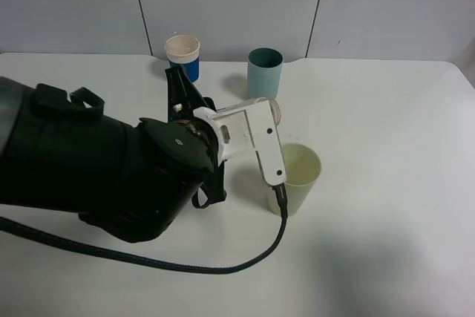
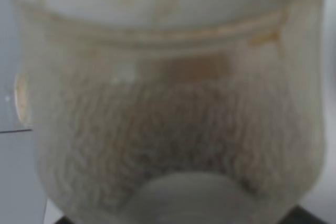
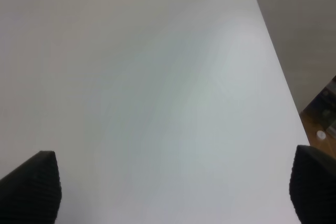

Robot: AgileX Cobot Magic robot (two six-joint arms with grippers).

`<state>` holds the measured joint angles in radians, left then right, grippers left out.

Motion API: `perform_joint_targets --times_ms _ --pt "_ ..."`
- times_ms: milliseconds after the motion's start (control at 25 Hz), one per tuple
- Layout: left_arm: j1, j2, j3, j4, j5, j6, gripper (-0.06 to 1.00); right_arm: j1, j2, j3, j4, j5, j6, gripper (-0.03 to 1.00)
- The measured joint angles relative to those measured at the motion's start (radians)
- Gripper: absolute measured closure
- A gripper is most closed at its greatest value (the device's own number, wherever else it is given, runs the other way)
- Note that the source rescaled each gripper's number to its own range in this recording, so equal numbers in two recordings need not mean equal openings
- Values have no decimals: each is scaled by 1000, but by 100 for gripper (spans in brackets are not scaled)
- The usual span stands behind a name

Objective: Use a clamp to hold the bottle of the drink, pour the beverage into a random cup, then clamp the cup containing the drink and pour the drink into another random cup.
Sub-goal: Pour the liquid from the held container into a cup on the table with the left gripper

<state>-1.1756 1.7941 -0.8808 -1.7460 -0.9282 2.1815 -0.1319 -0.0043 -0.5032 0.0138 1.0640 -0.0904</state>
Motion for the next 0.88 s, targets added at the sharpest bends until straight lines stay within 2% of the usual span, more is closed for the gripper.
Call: perform_joint_targets --times_ms 560,880 --pt "0 42 -28 30 14 128 94 0 0 0 0 0 0 37" --pt "0 56 -28 115 13 182 94 0 0 0 0 0 0 37"
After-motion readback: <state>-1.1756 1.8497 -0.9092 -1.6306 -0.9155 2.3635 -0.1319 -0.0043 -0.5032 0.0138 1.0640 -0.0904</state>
